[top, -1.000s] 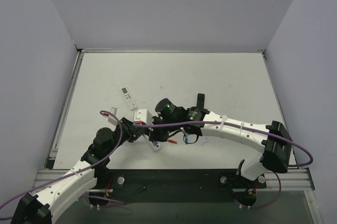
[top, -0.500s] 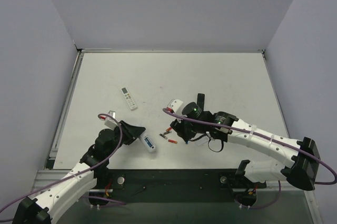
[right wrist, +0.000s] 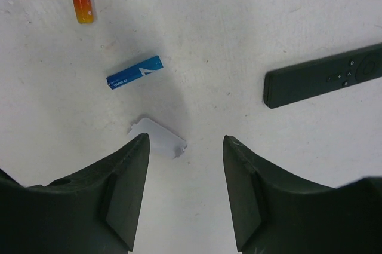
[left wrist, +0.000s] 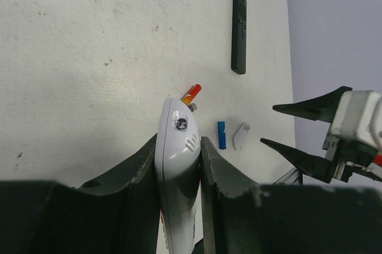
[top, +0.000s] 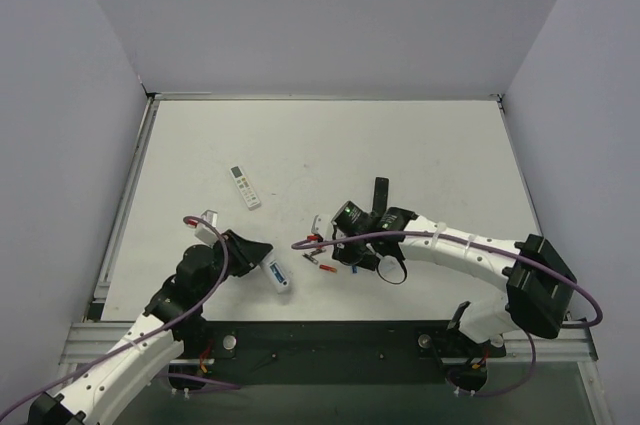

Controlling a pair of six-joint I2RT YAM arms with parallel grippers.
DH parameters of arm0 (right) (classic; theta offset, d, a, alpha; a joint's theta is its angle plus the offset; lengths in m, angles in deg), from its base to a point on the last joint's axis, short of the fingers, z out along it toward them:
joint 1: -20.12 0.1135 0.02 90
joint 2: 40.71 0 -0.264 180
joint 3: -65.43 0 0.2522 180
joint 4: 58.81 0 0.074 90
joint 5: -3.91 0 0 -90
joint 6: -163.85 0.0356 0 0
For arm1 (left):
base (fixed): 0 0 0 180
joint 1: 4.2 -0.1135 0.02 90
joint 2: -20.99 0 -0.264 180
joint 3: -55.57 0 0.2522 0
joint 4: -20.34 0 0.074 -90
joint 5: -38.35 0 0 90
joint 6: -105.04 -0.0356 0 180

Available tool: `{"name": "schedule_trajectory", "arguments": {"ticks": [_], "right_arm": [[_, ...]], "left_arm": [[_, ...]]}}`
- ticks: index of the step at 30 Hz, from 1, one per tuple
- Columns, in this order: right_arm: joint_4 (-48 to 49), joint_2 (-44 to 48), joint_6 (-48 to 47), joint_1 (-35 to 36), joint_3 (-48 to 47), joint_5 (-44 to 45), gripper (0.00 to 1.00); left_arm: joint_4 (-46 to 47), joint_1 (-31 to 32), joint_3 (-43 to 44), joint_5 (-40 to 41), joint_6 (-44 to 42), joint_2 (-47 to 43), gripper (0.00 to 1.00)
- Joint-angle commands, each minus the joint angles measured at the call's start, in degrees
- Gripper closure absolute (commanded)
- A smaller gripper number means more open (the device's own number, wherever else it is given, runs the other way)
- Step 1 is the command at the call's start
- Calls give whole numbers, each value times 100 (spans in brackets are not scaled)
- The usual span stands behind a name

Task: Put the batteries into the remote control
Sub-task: Adjust the battery at the center of the board.

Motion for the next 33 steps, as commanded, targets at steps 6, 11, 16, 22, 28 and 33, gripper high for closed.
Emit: {"name": "schedule_trajectory", "arguments": {"ticks": [6, 11, 16, 22, 28, 33], "right_arm": [[3, -778, -1155, 46, -158, -342, 52], [29, -1122, -1270, 63, -237, -394, 51], [143, -1350, -1322, 116, -334, -665, 51], [284, -1544, -1314, 116, -439, -851, 50], [293, -1851, -1209, 72, -536, -965, 51], [284, -2036, -1068, 55, -659, -1202, 53]], "left_arm": [[-1147, -19, 719, 419, -331, -698, 100], [-1990, -28, 1027, 762, -481, -1242, 100], [-2378, -28, 1098, 868, -481, -1594, 100], [-2458, -28, 1115, 886, -472, -1657, 100], [-2431, -28, 1124, 860, -481, -1613, 100], [-2414, -28, 1080, 833, -446, -1621, 100]]}}
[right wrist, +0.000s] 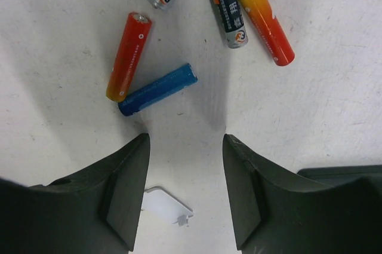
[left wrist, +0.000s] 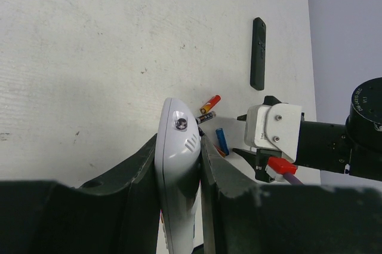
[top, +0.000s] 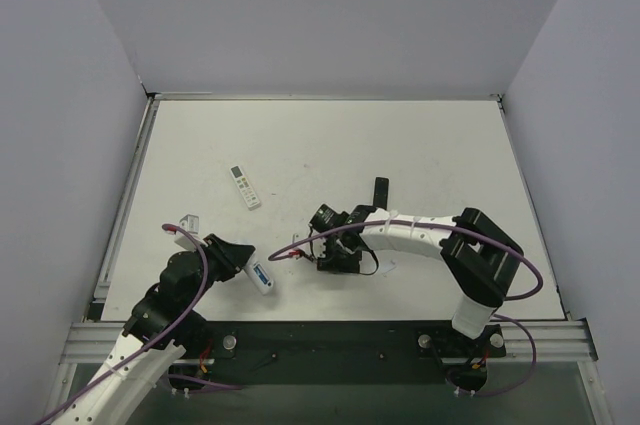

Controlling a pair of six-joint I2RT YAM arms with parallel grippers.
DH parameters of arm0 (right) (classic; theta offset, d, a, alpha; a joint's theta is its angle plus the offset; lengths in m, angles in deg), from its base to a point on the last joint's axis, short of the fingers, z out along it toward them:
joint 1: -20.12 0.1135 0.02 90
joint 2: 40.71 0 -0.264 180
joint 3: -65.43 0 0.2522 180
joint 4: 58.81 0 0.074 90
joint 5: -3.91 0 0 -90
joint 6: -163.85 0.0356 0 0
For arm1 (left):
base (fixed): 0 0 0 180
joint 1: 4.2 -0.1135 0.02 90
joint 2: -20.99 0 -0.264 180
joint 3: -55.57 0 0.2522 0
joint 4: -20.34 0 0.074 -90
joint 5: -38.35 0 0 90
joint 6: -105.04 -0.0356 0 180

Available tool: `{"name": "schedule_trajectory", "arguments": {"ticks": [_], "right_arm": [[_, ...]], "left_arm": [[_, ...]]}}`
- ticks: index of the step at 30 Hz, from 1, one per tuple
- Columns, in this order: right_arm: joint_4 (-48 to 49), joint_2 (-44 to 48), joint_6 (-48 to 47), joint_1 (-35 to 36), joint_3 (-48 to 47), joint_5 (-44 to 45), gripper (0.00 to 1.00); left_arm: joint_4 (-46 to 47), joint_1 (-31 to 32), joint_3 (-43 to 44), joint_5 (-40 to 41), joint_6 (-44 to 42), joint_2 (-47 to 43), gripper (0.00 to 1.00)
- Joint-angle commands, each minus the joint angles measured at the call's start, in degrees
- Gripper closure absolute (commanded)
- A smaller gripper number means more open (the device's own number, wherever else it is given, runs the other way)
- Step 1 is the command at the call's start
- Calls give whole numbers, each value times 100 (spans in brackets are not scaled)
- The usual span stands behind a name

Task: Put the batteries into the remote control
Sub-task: Adjust the battery at the center of the board.

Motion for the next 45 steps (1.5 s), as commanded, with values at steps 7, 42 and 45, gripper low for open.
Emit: {"name": "schedule_trajectory", "arguments": {"ticks": [7, 42, 45], "right_arm": [[-169, -91, 595, -195, -350, -458, 53], [675, 42, 5175, -345, -25, -616, 85], [675, -81, 5166, -345, -60, -598, 85]], "left_arm": [[146, -21, 278, 9, -17, -6, 100], [726, -21, 58, -395, 150, 372, 100], [743, -21, 50, -395, 158, 363, 100]]}}
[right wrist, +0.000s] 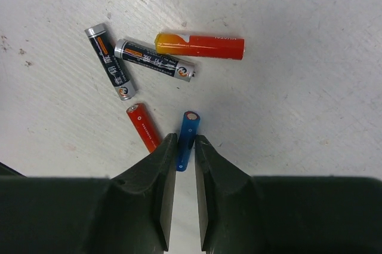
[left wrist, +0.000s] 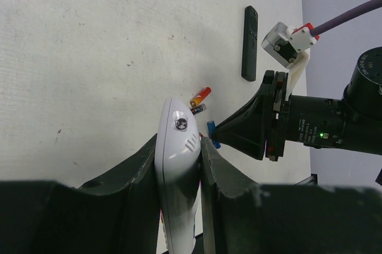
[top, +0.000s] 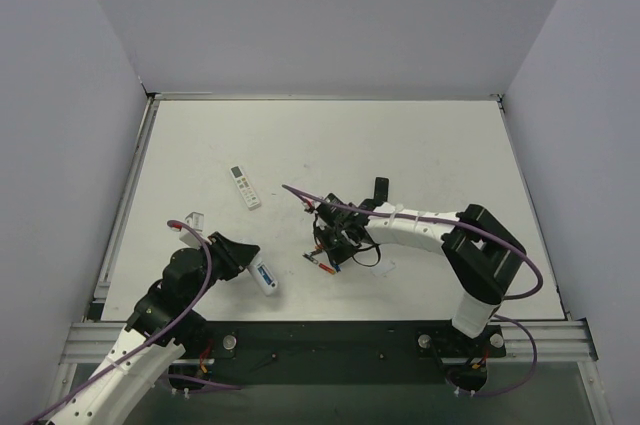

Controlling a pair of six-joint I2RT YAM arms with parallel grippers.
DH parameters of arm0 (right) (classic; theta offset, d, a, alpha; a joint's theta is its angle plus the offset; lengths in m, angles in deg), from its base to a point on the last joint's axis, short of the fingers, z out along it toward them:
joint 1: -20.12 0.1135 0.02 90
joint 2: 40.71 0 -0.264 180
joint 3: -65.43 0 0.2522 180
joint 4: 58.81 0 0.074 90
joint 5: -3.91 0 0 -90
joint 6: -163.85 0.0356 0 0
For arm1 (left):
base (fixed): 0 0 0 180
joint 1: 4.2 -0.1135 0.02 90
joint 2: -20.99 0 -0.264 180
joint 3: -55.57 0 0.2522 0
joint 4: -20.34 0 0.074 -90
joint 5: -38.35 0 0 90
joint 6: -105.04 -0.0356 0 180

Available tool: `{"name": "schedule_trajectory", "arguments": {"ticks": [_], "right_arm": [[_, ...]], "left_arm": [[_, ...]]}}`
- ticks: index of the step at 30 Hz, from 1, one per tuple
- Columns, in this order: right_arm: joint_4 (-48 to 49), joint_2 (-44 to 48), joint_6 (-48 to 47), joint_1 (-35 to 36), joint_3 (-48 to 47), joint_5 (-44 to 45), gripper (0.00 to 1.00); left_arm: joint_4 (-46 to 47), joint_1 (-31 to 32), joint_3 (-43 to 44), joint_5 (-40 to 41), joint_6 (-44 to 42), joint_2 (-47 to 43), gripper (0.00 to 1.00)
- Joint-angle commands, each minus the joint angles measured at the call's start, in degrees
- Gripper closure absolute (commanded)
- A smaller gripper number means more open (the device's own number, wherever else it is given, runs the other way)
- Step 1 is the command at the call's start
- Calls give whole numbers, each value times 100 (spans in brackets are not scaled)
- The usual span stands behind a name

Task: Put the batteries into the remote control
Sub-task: Adjust the battery at the center of the board.

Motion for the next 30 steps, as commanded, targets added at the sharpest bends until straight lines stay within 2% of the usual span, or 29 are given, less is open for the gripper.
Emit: {"name": "schedule_trajectory", "arguments": {"ticks": [1, 5, 8, 11, 12, 20, 25, 30], "right_arm": [[-79, -141, 109, 55, -115, -24, 85], [-193, -290, -136, 73, -194, 2, 86], [-588, -387, -602, 73, -395, 125, 90], [-1062, -361, -1576, 73, -572, 379, 98], [-1237, -326, -2153, 73, -589, 442, 100], [-2030, 35, -5400, 108, -677, 415, 96], [-2074, -298, -6086, 90, -826, 513, 93], [-2083, -668, -6220, 248, -871, 803, 88]], "left_arm": [[411, -21, 43, -82, 62, 20, 100], [438, -21, 52, -91, 62, 29, 100], [438, -21, 52, -100, 62, 29, 100], [455, -21, 52, -109, 53, 20, 100], [472, -21, 60, -109, 45, 37, 100], [446, -21, 113, -135, -78, 20, 100], [174, -21, 236, -74, -175, -138, 100], [-283, -21, 394, 163, -289, -401, 100]]}}
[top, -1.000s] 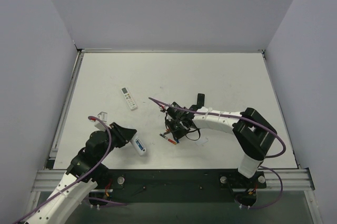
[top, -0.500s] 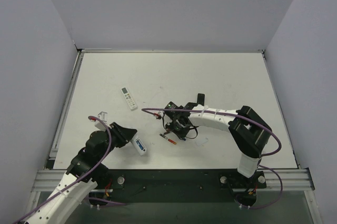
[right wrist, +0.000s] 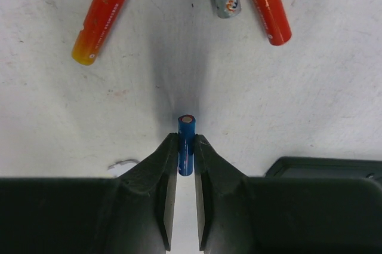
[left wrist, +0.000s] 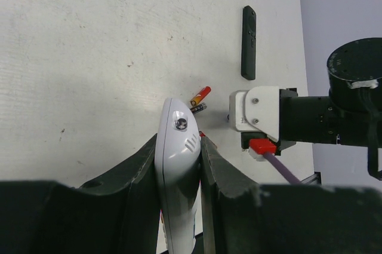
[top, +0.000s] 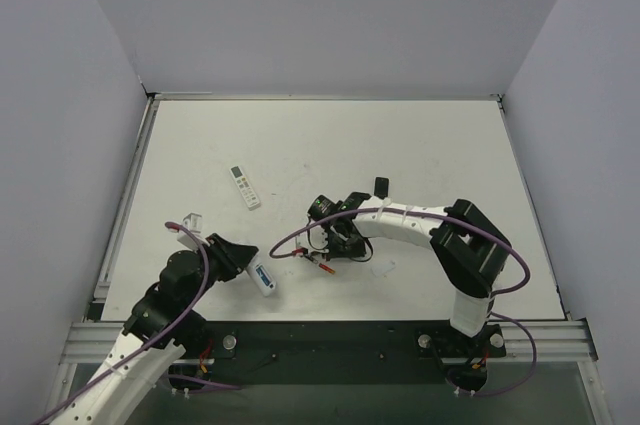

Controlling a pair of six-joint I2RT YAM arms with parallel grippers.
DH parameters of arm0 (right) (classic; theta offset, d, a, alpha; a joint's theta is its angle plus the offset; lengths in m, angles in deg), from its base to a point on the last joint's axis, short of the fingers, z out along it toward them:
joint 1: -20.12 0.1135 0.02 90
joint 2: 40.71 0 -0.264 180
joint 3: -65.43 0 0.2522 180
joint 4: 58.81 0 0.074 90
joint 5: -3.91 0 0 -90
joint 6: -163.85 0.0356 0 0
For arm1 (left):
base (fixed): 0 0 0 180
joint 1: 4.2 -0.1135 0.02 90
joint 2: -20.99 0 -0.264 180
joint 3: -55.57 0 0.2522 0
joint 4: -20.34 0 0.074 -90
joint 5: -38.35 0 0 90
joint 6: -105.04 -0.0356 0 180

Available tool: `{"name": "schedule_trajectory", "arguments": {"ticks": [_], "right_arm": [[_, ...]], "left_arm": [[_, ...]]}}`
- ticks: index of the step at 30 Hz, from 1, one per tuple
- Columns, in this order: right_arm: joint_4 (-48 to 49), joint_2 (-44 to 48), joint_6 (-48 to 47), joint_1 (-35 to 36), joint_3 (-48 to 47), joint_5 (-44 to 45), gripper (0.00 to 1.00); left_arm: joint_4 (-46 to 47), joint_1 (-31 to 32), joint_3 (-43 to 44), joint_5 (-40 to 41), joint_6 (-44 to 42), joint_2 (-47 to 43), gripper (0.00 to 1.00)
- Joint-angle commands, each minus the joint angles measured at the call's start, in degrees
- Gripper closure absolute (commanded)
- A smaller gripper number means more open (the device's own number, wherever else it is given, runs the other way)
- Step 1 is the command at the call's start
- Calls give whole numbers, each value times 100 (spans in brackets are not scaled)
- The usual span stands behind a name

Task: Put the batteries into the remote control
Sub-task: Adjust the battery at the center of the board, then pick up the battery from the center of the board.

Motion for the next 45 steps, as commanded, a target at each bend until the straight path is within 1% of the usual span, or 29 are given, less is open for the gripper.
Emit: {"name": "schedule_trajectory", "arguments": {"ticks": [1, 7, 8, 10, 12, 13, 14, 16, 18, 19, 20, 22, 23, 25, 26, 28, 29, 30, 31, 34, 37, 39, 41, 42, 43, 44, 45], "right_arm": [[-341, -353, -515, 172, -132, 271, 88], [-314, -538, -506, 304, -123, 377, 83], [-314, -539, -489, 313, -132, 386, 79], [-323, -425, -427, 330, -132, 386, 79], [-306, -276, -270, 339, -158, 333, 64], [-323, -66, -208, 339, -176, 316, 63], [-315, 49, -146, 330, -193, 307, 51], [-314, 426, 160, 330, -237, 315, 50], [-262, 708, 441, 313, -281, 254, 44], [-201, 1031, 661, 295, -273, 245, 39], [-78, 1191, 1185, 243, -264, 228, 33], [80, 1682, 1820, 199, -220, 367, 26], [238, 1816, 2719, 146, -202, 594, 25], [283, 2184, 3576, 102, -132, 946, 23], [344, 2308, 4355, 84, -80, 1122, 22], [336, 2658, 5317, 58, 105, 1465, 16], [336, 2774, 5721, 32, 210, 1475, 9], [379, 2888, 6395, 5, 446, 1441, 0], [441, 3054, 6602, -4, 570, 1379, 0], [547, 3153, 7446, -100, 799, 1274, 0], [617, 3004, 7659, -284, 826, 520, 0], [748, 2951, 7755, -311, 887, 291, 0], [811, 2959, 8412, -337, 1036, 385, 0], [793, 2951, 8693, -355, 1089, 803, 1], [636, 2898, 8992, -381, 1116, 955, 2], [487, 2837, 9682, -399, 1073, 1183, 5], [364, 2723, 9915, -408, 1029, 1359, 6]], "left_arm": [[-211, -21, 394, 214, -182, -231, 100], [-282, -21, 377, 232, -165, -328, 100], [-273, -21, 386, 232, -165, -320, 100], [-290, -21, 395, 223, -165, -311, 100], [-291, -21, 421, 231, -165, -319, 100], [-282, -21, 421, 232, -165, -319, 100], [-273, -21, 412, 232, -165, -311, 100], [-238, -21, 404, 223, -156, -302, 100], [-185, -21, 395, 197, -147, -276, 100], [-159, -21, 386, 196, -138, -258, 100], [-124, -21, 394, 179, -138, -232, 100], [-97, -21, 395, 179, -138, -214, 100], [-80, -21, 403, 179, -138, -197, 100], [-71, -21, 412, 170, -130, -188, 100], [-45, -21, 395, 170, -130, -179, 100], [-18, -21, 395, 170, -121, -170, 100], [-9, -21, 395, 161, -112, -170, 100], [-1, -21, 395, 153, -103, -170, 100], [8, -21, 403, 152, -94, -170, 100], [-27, -21, 430, 135, -86, -196, 100], [-79, -21, 430, 152, -77, -275, 100], [-106, -21, 430, 170, -68, -346, 100], [-115, -21, 430, 170, -68, -407, 100], [-115, -21, 430, 170, -77, -425, 100], [-123, -21, 430, 170, -85, -451, 100], [-124, -21, 430, 179, -86, -486, 100], [-141, -21, 438, 188, -86, -504, 100]]}}
